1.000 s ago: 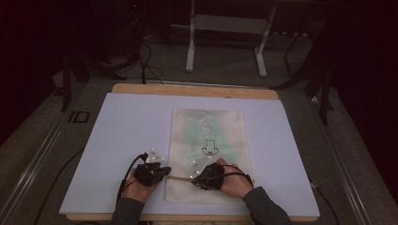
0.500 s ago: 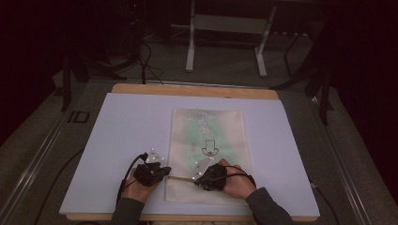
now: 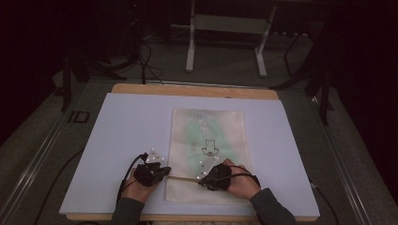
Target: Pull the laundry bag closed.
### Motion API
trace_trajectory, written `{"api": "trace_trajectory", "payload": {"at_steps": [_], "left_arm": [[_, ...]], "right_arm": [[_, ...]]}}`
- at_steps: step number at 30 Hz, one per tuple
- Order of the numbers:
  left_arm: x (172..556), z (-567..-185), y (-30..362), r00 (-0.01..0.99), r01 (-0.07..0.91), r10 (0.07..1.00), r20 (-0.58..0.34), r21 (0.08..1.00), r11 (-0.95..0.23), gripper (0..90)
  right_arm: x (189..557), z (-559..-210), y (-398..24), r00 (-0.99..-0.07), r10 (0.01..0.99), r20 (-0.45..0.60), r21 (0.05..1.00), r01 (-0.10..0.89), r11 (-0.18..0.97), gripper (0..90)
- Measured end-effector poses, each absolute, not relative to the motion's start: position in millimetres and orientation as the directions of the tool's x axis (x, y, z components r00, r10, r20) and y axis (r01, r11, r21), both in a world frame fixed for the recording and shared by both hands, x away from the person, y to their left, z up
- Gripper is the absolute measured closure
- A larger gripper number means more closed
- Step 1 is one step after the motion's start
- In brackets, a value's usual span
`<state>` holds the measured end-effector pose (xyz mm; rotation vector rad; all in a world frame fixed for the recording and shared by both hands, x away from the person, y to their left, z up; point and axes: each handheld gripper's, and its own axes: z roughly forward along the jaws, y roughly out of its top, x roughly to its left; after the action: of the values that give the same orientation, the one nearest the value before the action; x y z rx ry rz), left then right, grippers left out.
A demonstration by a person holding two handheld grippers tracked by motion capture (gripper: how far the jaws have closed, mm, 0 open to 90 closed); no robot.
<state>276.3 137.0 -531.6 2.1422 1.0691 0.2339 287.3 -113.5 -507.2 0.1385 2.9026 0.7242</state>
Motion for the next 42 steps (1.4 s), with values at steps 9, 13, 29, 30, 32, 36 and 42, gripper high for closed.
{"api": "trace_trajectory", "payload": {"at_steps": [9,13,29,30,32,36,42], "left_arm": [[276,-532,137,0.640,0.624,0.754,-0.148,0.673,-0.397,89.6],[276,-531,137,0.639,0.624,0.755,-0.146,0.672,-0.398,89.6],[276,-531,137,0.639,0.625,0.755,-0.147,0.672,-0.397,89.6],[276,-531,137,0.638,0.625,0.756,-0.147,0.672,-0.397,89.6],[276,-532,137,0.637,0.625,0.756,-0.149,0.673,-0.394,89.6],[276,-532,137,0.637,0.626,0.756,-0.149,0.673,-0.395,89.6],[276,-531,137,0.638,0.625,0.756,-0.146,0.671,-0.398,89.6]], "right_arm": [[287,-509,-120,-0.986,0.130,-0.108,0.461,0.066,0.885,82.3],[287,-509,-123,-0.985,0.133,-0.111,0.462,0.067,0.884,82.3],[287,-508,-140,-0.982,0.157,-0.103,0.467,0.091,0.880,82.3],[286,-508,-140,-0.982,0.157,-0.102,0.468,0.092,0.879,82.3],[286,-508,-141,-0.982,0.157,-0.103,0.468,0.091,0.879,82.3],[286,-508,-141,-0.983,0.153,-0.104,0.469,0.088,0.879,82.3],[285,-508,-143,-0.982,0.152,-0.109,0.469,0.084,0.879,82.4]]}}
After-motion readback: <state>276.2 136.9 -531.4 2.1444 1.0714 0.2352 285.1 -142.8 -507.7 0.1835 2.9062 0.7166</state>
